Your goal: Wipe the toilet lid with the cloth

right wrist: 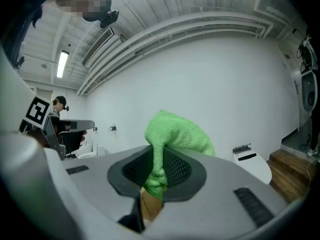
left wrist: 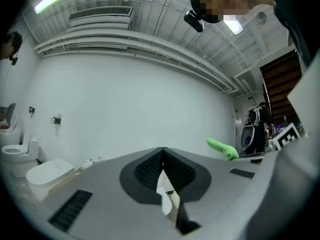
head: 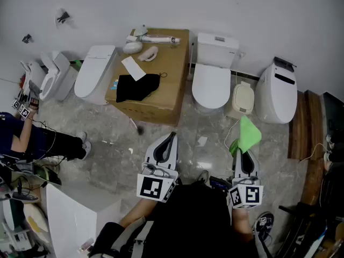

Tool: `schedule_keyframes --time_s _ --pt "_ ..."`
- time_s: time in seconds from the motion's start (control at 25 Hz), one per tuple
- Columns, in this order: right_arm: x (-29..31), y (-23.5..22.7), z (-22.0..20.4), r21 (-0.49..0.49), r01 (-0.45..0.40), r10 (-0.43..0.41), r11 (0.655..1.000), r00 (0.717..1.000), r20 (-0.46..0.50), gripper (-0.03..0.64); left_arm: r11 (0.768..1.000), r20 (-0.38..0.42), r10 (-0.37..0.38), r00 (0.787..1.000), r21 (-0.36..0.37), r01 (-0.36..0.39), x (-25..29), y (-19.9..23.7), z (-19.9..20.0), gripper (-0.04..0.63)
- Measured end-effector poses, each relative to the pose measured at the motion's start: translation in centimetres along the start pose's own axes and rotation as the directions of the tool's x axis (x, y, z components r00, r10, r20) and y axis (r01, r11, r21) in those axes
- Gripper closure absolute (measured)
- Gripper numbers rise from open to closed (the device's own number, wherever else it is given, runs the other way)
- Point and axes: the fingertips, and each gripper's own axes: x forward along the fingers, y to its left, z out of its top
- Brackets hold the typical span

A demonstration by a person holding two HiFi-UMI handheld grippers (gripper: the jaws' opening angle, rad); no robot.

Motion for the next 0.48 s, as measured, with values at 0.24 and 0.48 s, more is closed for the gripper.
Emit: schedule_keyframes --time_s 0.24,0.48 --pt "1.0 1.4 -0.1 -0.008 0.004 -0.004 1.000 1.000 -0.005 0.552 1.000 -0.004 -0.011 1.000 -0.006 0.011 -0.2 1.4 0.0 0.597" --pt "1.6 2.9 -0.5 0.014 0.038 -0.038 0.999 0.999 0.005 0.552 0.999 -0.010 -0.038 0.999 -0.011 0.038 -0.5 3.1 -0.3 0.597"
